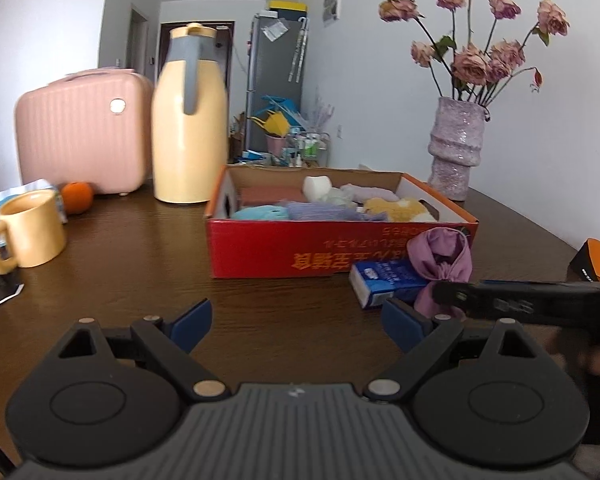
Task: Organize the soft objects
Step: 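Grasp the mauve satin scrunchie with the right gripper while the left gripper approaches it, then close the left gripper on the scrunchie beside the right gripper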
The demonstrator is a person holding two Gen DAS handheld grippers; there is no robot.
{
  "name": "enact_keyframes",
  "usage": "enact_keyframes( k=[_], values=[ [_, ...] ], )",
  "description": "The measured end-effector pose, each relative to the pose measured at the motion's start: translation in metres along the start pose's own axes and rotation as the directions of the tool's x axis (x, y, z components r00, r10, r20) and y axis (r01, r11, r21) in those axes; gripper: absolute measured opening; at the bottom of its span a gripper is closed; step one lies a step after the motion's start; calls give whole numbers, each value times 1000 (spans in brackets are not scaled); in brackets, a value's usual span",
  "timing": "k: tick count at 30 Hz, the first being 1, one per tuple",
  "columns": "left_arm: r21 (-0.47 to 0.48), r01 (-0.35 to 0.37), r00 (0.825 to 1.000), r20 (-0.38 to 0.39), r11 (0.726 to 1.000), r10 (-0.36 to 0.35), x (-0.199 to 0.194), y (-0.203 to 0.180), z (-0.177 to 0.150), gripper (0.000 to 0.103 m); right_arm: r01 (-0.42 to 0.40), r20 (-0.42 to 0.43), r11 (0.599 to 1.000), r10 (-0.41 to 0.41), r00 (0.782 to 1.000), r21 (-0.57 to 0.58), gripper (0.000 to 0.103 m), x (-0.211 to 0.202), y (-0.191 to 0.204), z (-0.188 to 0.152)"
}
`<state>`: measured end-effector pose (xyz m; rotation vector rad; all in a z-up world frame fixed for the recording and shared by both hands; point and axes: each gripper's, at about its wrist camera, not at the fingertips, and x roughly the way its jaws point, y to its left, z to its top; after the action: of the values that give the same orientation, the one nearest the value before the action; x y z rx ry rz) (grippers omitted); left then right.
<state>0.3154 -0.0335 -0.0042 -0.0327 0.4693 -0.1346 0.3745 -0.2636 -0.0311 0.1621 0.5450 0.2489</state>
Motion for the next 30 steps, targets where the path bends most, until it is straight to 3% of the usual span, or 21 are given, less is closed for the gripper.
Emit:
enact_keyframes(
  k=[3,4,7,9,11,13,15,16,17,19,21,27,30],
  values=[
    [5,13,1000,-12,1000,-13,11,-6,1,94,-14,-43,999,15,999,32,34,18,-9,4],
    [5,16,1000,-14,1000,-16,13,-7,1,94,-35,-36,999,36,999,36,31,15,-12,2],
    [-8,36,999,-31,999,-36,19,-7,1,94,-65,-39,998,64,997,-27,29,-6,-18,-7],
    [-34,110,993,-42,993,-112,21,-5,2,94,-139,-81,983,130,988,-121,29,-23,-15,-16],
    [-64,182,982,-35,981,-184,21,-7,3,94,-251,-127,935,225,966,-250,29,-45,-1,-28],
    [-75,234,971,-37,969,-237,22,-11,4,93,-391,-185,841,345,920,-374,31,-64,19,-42],
    [-86,275,958,-63,957,-281,27,-16,1,82,-452,-203,791,404,892,-412,33,-69,34,-52],
    [-92,282,954,-84,955,-289,30,-16,-2,58,-455,-204,789,407,891,-414,34,-67,39,-55],
    [-102,274,951,-117,956,-285,34,-14,-6,34,-443,-199,790,396,896,-424,34,-66,43,-56],
    [-125,246,942,-201,961,-267,42,-7,-13,26,-412,-175,805,373,911,-427,35,-65,42,-54],
    [-168,237,939,-213,957,-270,39,4,-20,22,-391,-153,835,360,920,-386,36,-64,34,-50],
    [-180,203,951,-199,963,-237,19,13,-30,24,-218,-78,952,206,975,-214,41,-53,9,-41],
    [-209,200,960,-156,957,-234,4,22,-23,47,-219,-39,967,216,976,-133,44,-59,1,-36]
  ],
)
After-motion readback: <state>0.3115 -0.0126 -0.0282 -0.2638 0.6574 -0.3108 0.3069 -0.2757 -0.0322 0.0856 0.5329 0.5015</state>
